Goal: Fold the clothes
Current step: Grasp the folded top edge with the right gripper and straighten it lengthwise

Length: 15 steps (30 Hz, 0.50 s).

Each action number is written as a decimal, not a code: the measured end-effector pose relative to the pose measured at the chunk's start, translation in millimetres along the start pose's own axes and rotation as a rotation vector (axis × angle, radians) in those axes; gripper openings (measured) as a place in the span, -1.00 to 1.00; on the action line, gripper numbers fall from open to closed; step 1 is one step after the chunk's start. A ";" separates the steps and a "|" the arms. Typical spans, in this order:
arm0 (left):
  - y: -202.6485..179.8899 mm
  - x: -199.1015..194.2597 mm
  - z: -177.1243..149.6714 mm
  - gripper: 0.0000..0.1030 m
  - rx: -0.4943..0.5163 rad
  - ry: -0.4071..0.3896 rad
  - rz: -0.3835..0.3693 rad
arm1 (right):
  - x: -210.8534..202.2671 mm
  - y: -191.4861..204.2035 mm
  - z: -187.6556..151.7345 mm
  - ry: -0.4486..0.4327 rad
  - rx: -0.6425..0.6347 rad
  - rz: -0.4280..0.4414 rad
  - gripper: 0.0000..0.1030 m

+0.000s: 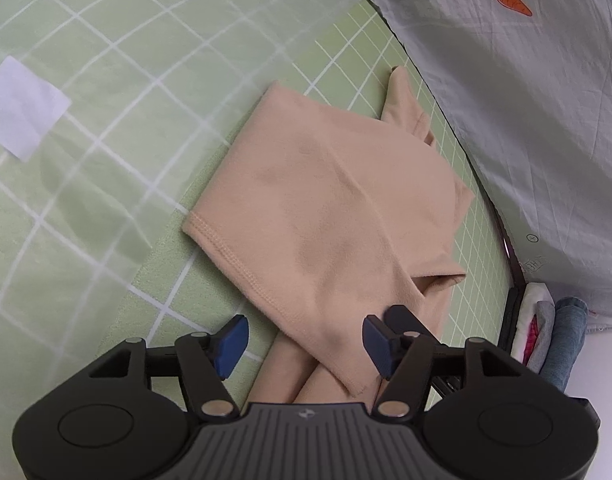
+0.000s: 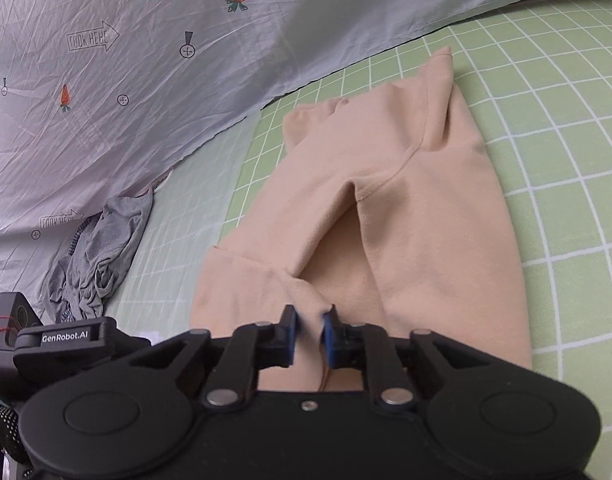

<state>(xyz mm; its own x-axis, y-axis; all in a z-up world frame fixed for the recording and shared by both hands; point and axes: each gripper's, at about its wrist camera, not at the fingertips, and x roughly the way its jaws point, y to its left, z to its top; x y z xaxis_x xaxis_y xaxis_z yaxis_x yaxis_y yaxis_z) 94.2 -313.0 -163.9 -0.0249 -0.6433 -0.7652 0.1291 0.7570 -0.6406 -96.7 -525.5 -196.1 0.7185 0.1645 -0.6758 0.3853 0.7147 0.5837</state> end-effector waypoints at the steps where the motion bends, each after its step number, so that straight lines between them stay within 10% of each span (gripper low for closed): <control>1: -4.1 -0.3 -2.0 0.24 0.027 -0.001 0.027 | -2.0 2.6 -0.9 -0.001 -0.006 -0.004 -0.90; 6: -24.6 -9.0 -24.3 0.29 0.204 -0.005 0.162 | -21.9 16.4 -9.2 -0.032 -0.029 -0.001 -0.92; 15: -35.2 -23.3 -74.9 0.38 0.369 0.003 0.188 | -75.8 22.6 -46.5 -0.120 -0.030 -0.036 -0.92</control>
<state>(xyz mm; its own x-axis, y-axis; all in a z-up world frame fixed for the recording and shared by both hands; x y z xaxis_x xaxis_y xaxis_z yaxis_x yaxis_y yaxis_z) 16.0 -316.1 -128.3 0.0304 -0.4968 -0.8674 0.4782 0.7692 -0.4238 -169.4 -490.2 -152.6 0.7692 0.0576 -0.6364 0.3958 0.7390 0.5452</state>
